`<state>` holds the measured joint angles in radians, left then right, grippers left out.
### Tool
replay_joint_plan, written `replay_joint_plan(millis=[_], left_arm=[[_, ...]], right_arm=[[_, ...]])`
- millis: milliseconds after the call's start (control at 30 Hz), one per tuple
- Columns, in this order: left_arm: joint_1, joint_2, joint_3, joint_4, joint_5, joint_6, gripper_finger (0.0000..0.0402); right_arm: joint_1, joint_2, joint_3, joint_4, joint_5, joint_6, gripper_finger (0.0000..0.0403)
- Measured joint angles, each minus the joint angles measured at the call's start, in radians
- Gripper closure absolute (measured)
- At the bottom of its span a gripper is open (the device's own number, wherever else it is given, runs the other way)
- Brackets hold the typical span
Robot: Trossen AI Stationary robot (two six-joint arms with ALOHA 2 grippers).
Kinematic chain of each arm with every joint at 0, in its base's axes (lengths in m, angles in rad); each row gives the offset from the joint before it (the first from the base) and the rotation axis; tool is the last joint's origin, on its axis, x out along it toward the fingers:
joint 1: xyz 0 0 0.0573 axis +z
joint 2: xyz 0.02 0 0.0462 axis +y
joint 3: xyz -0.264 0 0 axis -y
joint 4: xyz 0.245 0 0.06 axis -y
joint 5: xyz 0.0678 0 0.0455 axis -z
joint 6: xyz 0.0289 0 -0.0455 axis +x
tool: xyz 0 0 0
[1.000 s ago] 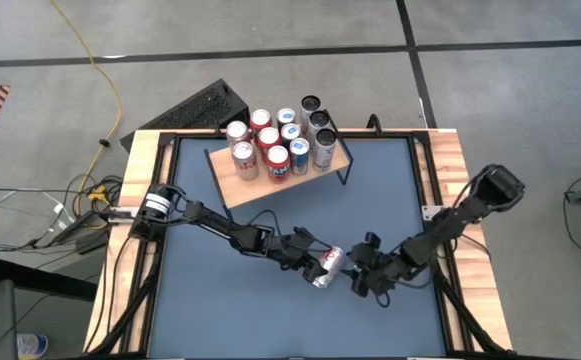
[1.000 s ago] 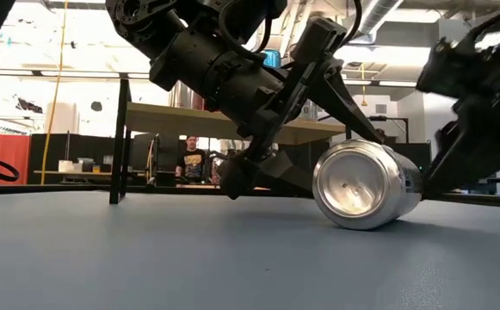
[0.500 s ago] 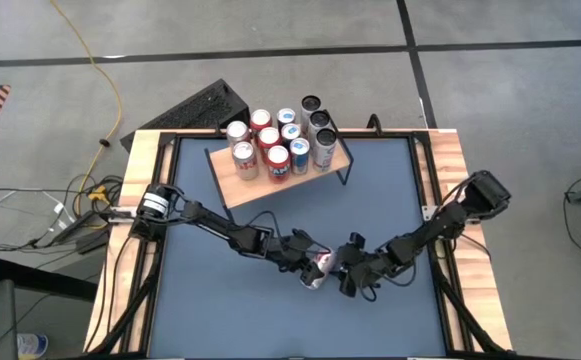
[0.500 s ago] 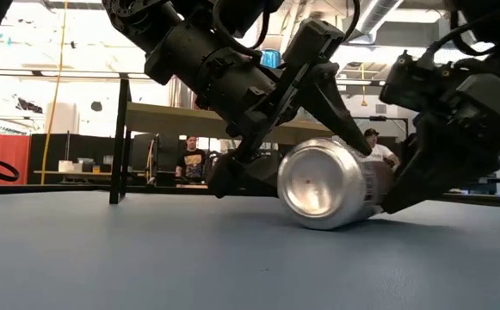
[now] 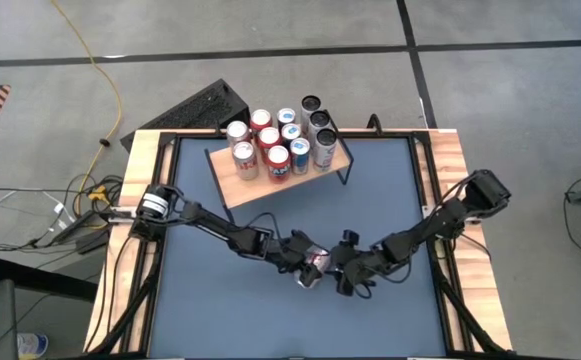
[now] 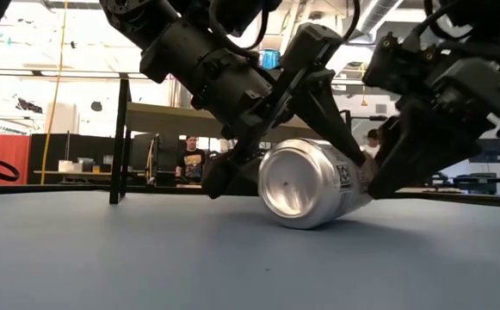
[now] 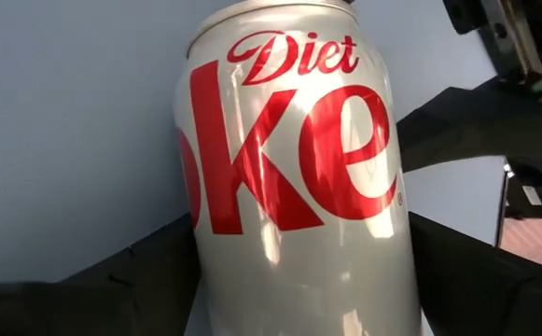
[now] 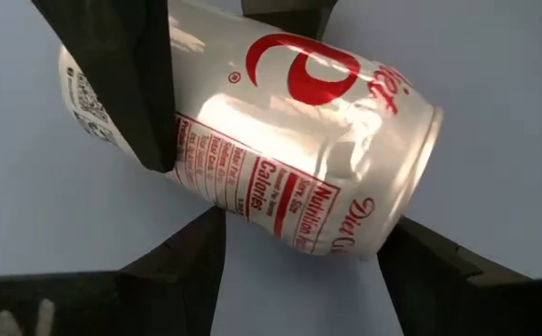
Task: Place canned beverage on shelf
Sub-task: Put the silver soda can on the shelf aligned with the other silver soda cans
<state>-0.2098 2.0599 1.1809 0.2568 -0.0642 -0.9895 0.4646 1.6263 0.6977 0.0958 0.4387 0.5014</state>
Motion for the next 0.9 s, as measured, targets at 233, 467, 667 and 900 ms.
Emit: replay_joint_plan(millis=[233,467,667,900], left_arm=[[-0.052,-0.002,-0.001,0.098,-0.188,0.145,0.0100],[-0.154,0.003,-0.001,0.091,-0.639,0.320,0.0100],[-0.228,0.009,-0.005,0.097,-1.074,0.422,0.0100],[-0.265,0.019,-0.051,0.108,-1.316,0.327,0.0101]], right_arm=[[0.086,-0.091,0.009,-0.139,0.149,0.070,0.0153],[0.269,-0.192,0.014,-0.237,0.456,0.183,0.0154],[0.349,-0.197,0.014,-0.227,0.537,0.176,0.0154],[0.320,-0.197,0.014,-0.152,0.536,0.174,0.0154]])
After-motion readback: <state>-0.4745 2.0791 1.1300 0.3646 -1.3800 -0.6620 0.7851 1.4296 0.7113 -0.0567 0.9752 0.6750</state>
